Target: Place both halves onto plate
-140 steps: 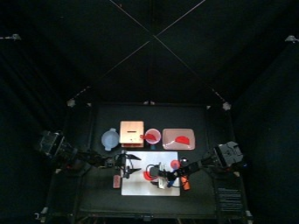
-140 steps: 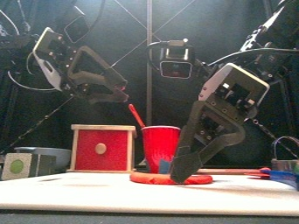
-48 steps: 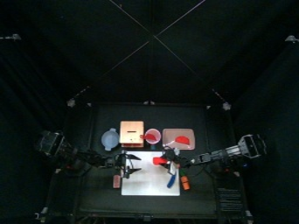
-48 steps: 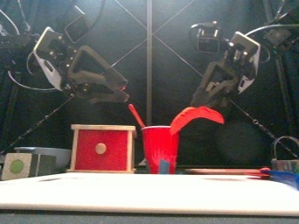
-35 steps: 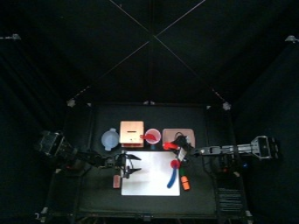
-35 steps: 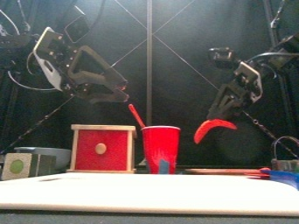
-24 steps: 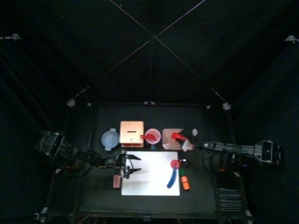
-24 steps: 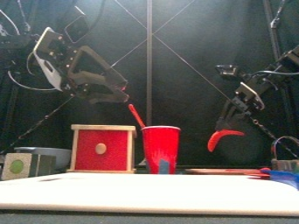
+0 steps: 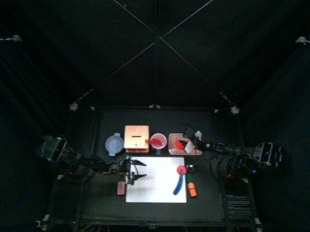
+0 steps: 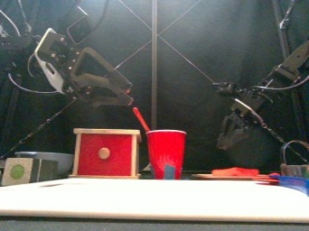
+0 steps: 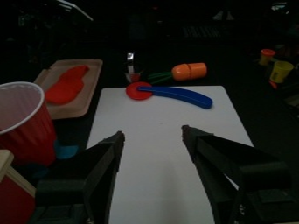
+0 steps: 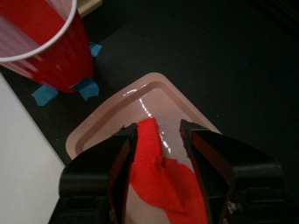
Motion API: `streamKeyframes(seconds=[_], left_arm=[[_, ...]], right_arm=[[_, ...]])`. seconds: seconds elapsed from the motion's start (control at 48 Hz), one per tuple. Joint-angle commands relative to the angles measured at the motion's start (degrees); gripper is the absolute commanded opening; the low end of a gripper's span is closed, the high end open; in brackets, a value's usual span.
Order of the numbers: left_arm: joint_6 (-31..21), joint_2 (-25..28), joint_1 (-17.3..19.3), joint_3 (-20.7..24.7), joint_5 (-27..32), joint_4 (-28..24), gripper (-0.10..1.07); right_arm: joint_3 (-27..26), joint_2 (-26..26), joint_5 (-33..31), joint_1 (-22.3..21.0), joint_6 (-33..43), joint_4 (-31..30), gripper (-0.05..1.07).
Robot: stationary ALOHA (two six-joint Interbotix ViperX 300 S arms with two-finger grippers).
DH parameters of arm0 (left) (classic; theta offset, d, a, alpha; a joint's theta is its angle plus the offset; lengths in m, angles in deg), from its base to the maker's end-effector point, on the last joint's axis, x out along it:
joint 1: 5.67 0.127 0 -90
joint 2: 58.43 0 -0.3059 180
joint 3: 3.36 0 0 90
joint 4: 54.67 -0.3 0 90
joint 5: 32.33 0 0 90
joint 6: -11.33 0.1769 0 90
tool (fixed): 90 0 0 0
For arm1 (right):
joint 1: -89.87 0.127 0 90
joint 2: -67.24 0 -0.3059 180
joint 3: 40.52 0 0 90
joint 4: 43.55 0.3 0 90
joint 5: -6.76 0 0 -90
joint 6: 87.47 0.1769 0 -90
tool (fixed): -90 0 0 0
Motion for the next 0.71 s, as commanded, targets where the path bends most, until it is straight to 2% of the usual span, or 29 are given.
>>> streamKeyframes(seconds=[0.0,0.083,0.25,0.5,0.688], left_arm=[[0.09,-0.18,0.09,0.62,0.09,0.0,0.9],[0.09,-0.18,0.18,0.62,0.09,0.09,0.9],[0.09,-0.18,0.18,0.62,0.09,0.09,0.91],[0.09,-1.23,0.18,0.53,0.09,0.09,0.9],[0.26,-3.6,0.18,0.09,0.09,0.09,0.91]], right_arm=[[-1.05,0.53,0.09,0.53,0.18,0.09,0.97],[-1.05,1.32,0.0,1.23,0.18,0.26,1.04],[-0.97,6.42,0.26,4.48,0.09,0.7,1.04],[0.97,17.05,2.99,13.1,0.09,3.87,1.04],[2.55,22.24,3.69,20.04,0.09,5.1,1.04]])
